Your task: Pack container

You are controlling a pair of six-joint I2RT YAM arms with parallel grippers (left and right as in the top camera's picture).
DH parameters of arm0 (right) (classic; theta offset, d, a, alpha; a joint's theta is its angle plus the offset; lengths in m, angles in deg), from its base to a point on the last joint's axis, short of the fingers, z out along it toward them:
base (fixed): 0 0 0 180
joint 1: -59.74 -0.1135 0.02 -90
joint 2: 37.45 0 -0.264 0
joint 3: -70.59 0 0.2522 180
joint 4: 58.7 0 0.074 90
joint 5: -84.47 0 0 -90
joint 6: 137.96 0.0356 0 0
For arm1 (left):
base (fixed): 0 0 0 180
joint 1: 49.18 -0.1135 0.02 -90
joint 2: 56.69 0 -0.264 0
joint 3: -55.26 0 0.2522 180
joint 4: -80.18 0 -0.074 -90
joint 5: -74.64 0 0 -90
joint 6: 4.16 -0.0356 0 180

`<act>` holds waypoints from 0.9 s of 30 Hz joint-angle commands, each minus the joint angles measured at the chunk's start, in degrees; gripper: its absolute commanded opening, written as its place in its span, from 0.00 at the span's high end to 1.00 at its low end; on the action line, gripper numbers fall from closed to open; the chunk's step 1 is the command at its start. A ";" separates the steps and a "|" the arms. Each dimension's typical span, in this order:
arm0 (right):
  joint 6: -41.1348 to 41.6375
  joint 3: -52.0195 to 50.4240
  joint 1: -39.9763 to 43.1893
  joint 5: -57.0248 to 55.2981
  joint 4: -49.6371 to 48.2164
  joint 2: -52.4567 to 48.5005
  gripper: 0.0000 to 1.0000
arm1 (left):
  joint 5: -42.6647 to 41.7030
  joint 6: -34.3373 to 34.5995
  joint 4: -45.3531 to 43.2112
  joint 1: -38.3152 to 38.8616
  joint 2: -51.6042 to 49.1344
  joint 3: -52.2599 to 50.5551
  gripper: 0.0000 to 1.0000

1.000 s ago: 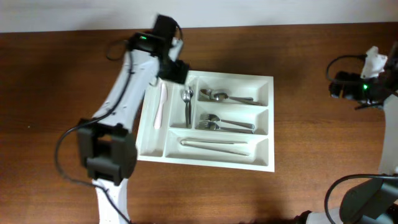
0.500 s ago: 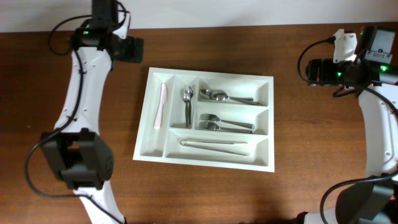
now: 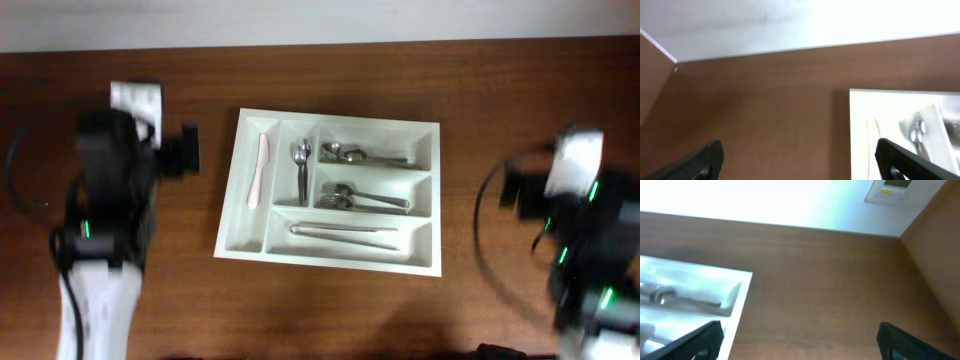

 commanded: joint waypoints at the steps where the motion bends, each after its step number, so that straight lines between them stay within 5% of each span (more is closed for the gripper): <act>1: 0.07 -12.35 -1.95 -1.16 -1.84 9.99 0.01 | 0.00 -1.07 -0.92 0.09 8.63 -11.41 0.01; 10: 7.02 -20.85 -2.43 6.36 1.79 23.41 0.01 | 5.57 1.05 -0.68 0.09 26.93 -25.73 0.01; 27: 6.99 -20.85 -6.64 9.20 6.60 23.30 0.01 | 5.95 1.05 -0.28 0.09 28.26 -25.79 0.01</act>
